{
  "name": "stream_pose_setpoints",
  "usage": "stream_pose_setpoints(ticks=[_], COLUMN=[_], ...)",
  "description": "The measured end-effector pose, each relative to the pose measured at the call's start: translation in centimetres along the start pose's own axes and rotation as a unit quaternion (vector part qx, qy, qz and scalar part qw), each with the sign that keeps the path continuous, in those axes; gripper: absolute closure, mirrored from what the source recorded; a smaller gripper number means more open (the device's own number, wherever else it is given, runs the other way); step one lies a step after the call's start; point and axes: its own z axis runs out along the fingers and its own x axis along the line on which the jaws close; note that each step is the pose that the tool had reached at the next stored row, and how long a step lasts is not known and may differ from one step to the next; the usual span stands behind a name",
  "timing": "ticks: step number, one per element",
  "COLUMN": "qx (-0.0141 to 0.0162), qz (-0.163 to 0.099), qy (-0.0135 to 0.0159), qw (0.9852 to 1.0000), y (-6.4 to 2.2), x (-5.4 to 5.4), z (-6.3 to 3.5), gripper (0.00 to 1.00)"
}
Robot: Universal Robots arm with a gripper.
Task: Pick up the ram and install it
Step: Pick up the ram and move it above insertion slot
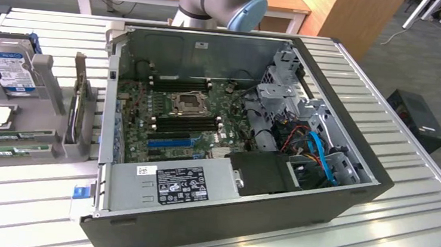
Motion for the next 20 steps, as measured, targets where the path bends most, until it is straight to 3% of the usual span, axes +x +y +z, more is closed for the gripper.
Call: stream_pose_setpoints(ticks=[20], qx=[0.0000], qz=[0.000], qy=[0.0000], qw=[1.0000], y=[-0.12], x=[0.1], z=[2.54], gripper=[0.70])
